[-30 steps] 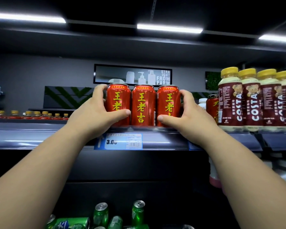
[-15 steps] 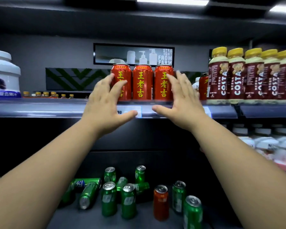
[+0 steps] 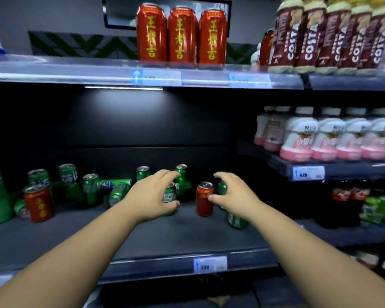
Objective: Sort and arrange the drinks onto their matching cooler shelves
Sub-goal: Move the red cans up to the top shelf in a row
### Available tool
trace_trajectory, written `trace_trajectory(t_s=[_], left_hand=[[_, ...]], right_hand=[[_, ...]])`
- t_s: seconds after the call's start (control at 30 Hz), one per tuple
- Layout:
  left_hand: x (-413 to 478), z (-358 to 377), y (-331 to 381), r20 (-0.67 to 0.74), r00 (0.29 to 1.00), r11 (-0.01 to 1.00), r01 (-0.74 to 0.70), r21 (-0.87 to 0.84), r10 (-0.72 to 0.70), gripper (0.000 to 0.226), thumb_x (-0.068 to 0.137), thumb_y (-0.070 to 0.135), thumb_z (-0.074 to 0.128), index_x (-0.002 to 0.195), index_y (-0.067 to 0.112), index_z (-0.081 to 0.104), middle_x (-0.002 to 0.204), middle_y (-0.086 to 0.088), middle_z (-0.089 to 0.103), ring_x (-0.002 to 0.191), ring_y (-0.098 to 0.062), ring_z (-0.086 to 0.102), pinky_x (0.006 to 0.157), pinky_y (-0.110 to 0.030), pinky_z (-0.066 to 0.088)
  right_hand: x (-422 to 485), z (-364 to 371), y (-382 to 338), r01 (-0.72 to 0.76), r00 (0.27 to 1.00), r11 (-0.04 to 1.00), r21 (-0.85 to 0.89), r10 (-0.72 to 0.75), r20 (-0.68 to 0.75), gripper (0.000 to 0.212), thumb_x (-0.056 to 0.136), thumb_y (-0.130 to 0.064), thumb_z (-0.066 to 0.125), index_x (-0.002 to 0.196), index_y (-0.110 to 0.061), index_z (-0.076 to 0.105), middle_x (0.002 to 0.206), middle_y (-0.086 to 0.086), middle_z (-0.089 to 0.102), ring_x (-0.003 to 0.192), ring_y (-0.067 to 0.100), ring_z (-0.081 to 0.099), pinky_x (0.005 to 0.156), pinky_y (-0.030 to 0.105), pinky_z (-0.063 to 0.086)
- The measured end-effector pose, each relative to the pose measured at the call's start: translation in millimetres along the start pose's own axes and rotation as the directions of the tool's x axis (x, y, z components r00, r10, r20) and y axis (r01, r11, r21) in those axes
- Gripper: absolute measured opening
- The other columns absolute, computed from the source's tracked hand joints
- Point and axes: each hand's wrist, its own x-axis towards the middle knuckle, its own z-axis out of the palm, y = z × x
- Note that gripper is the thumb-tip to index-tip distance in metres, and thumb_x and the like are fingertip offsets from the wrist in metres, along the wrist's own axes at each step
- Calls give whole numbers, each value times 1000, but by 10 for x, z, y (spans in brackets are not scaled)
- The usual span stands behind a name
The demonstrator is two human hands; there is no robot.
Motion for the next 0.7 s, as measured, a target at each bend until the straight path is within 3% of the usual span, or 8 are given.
trace_trajectory(t_s=[0.1, 0.2, 0.43, 0.57, 0.7], left_hand=[[-107, 232, -31, 82, 996, 998, 50, -34, -47, 75, 78, 55, 61, 145, 32, 37, 148, 10, 43, 127, -17, 52, 98, -33, 47], [-179, 380, -34, 95, 991, 989, 105, -103, -95, 66, 82, 48, 66, 142, 35, 41, 144, 11, 48, 121, -14, 55, 96, -32, 47], [-325, 559, -118, 134, 976, 960, 195, -199, -171, 58, 84, 48, 65, 137, 38, 44, 116, 16, 53, 94, -4, 58, 82, -30, 51], [-323, 654, -220, 156, 966, 948, 237, -214, -206, 57, 84, 49, 65, 135, 40, 43, 122, 17, 54, 97, -1, 58, 83, -29, 52], [-268, 766, -306, 142, 954, 914, 294, -281, -263, 54, 84, 47, 67, 133, 41, 46, 118, 20, 54, 99, 1, 57, 85, -27, 50]], right_hand=[[-37, 300, 167, -145, 988, 985, 97, 140, 58, 66, 80, -28, 83, 139, -20, 53, 133, 2, 58, 120, 19, 56, 88, 20, 36], [-1, 542, 258, -255, 966, 940, 225, 241, 89, 69, 79, -21, 84, 139, -16, 51, 124, 0, 58, 108, 14, 55, 84, 19, 35], [254, 853, 384, -276, 961, 915, 295, 271, 59, 84, 74, -17, 85, 145, -21, 41, 134, 5, 51, 121, 21, 51, 98, 25, 37], [495, 992, 406, -273, 959, 926, 259, 283, -1, 97, 76, -21, 84, 155, -25, 28, 147, 7, 41, 137, 28, 41, 115, 36, 34], [732, 1126, 446, -293, 952, 906, 306, 307, 3, 90, 85, -23, 77, 157, -27, 24, 152, 8, 43, 137, 29, 44, 114, 39, 36]])
